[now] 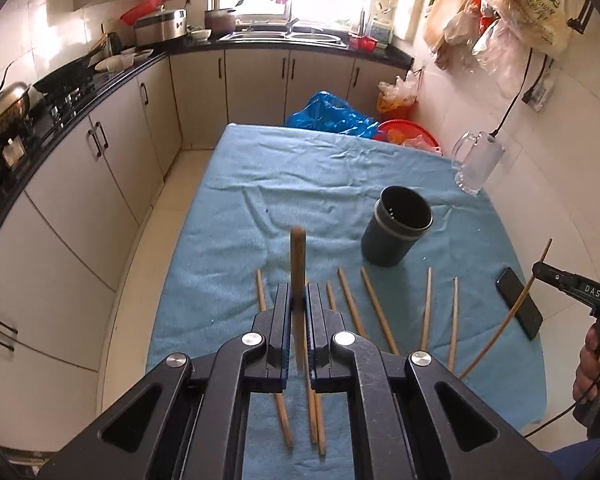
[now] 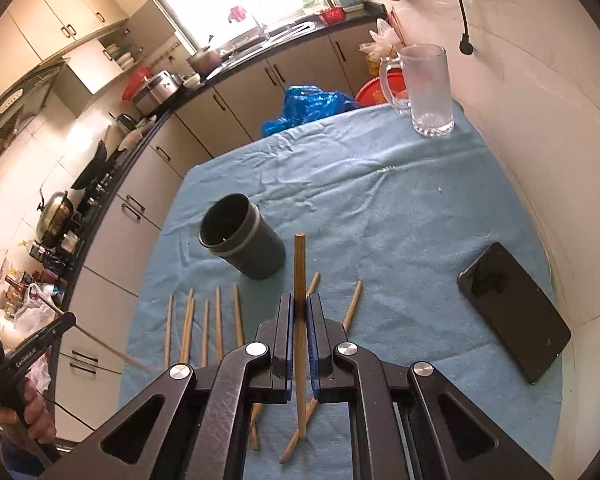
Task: Organize utensils
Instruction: 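Lift the right tool's chopstick over the black holder cup while the left tool carries its chopstick there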
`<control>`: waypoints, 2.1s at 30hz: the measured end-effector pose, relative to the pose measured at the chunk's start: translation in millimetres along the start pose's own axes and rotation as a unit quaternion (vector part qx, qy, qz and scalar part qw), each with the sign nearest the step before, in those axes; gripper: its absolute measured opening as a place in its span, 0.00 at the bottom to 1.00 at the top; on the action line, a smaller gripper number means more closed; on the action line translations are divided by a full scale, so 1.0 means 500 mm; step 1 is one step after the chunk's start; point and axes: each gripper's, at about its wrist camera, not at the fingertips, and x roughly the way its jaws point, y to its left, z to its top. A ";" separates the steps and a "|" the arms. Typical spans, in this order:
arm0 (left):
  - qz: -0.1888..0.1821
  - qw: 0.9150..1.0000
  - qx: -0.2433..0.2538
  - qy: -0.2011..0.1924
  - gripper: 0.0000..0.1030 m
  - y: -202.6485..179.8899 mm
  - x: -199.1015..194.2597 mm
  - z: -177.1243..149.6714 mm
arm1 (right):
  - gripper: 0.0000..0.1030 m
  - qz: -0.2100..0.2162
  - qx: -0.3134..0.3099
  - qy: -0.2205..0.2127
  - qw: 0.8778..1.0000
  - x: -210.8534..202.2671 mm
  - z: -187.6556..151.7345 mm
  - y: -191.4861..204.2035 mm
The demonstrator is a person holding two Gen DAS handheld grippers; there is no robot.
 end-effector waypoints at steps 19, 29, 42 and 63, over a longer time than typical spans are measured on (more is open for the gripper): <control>-0.053 0.997 0.045 -0.040 0.06 -0.083 -0.046 0.134 | 0.06 0.042 -0.037 -0.079 0.995 -0.086 0.128 0.085; -0.087 0.992 0.057 -0.065 0.06 -0.137 -0.047 0.266 | 0.06 0.046 -0.022 -0.099 0.994 -0.059 0.240 0.122; -0.115 0.993 0.035 -0.013 0.06 -0.175 0.101 0.333 | 0.06 0.032 0.012 -0.073 0.997 0.049 0.310 0.119; -0.101 0.993 0.030 0.047 0.06 -0.151 0.258 0.287 | 0.07 0.010 0.021 0.027 0.999 0.248 0.272 0.097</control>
